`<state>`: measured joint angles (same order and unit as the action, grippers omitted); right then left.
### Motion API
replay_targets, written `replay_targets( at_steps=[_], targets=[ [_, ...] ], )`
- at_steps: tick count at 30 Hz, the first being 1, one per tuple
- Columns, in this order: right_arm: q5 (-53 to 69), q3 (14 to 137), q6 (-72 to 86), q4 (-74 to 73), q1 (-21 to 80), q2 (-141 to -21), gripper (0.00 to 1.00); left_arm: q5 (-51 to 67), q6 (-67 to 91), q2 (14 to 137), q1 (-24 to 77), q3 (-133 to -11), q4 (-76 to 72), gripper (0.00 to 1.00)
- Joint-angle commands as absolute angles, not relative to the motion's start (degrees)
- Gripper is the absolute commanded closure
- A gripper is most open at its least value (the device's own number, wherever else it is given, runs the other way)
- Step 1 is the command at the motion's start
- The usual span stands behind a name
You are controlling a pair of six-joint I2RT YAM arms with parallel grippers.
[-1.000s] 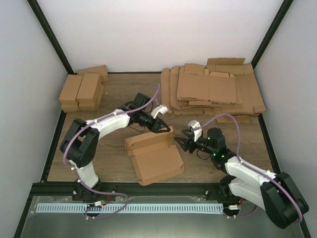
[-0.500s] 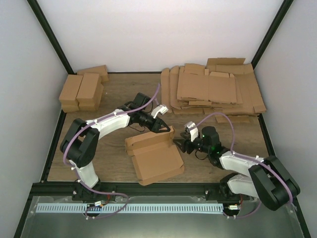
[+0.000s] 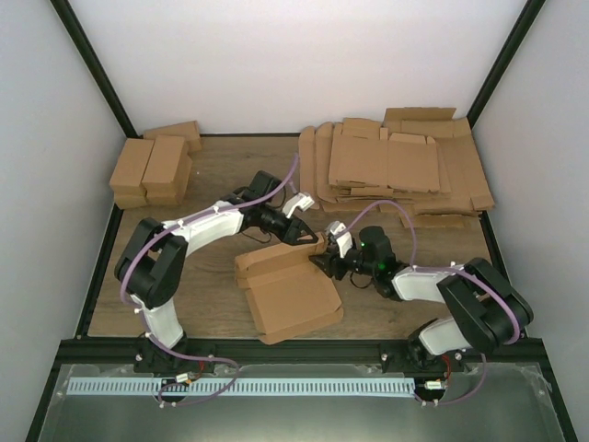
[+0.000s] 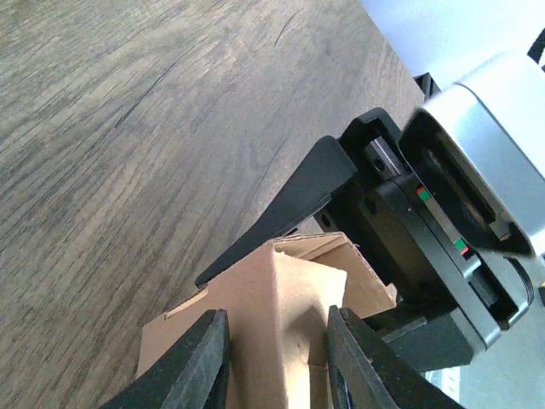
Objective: Fold the paper box
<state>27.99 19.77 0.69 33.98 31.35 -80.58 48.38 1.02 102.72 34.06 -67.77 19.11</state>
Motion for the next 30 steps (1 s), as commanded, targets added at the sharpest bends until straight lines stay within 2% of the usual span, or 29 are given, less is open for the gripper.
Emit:
replay_targets(
  at_steps=[1, 4, 6, 7, 10, 13, 21, 25, 30],
  targets=[
    [24.9, 23.02, -0.5, 36.62, 33.24, -81.84, 0.5, 44.76, -0.81, 105.67, 33.97, -67.5, 21.37, 0.66],
    [22.9, 23.31, 0.67, 36.99, 33.73, -82.43, 0.63, 44.58, 0.28, 105.17, 34.02, -66.8, 20.55, 0.66],
    [22.19, 23.42, 0.5, 37.09, 34.49, -82.49, 0.64, 44.64, 1.72, 104.15, 34.01, -65.75, 18.99, 0.66],
    [22.28, 23.26, 0.22, 37.09, 34.66, -82.26, 0.62, 44.46, 2.43, 103.68, 34.06, -65.28, 18.1, 0.66],
    [26.07, 22.36, -1.14, 36.94, 34.87, -81.05, 0.44, 43.38, 3.84, 103.09, 34.04, -64.56, 17.03, 0.65],
    [28.74, 20.72, -2.09, 36.36, 34.88, -78.76, 0.37, 42.53, 5.08, 103.3, 34.01, -64.14, 15.99, 0.65],
    [27.43, 16.62, -0.68, 30.97, 34.75, -67.59, 0.29, 42.28, 6.12, 102.19, 34.01, -62.79, 14.07, 0.65],
    [30.23, 14.43, 1.4, 30.35, 32.72, -62.34, 0.29, 42.53, 5.42, 101.7, 34.01, -62.83, 14.65, 0.65],
    [35.42, 15.37, 3.14, 28.88, 30.54, -61.98, 0.29, 43.81, 4.78, 101.53, 34.02, -62.67, 14.94, 0.65]
  ],
)
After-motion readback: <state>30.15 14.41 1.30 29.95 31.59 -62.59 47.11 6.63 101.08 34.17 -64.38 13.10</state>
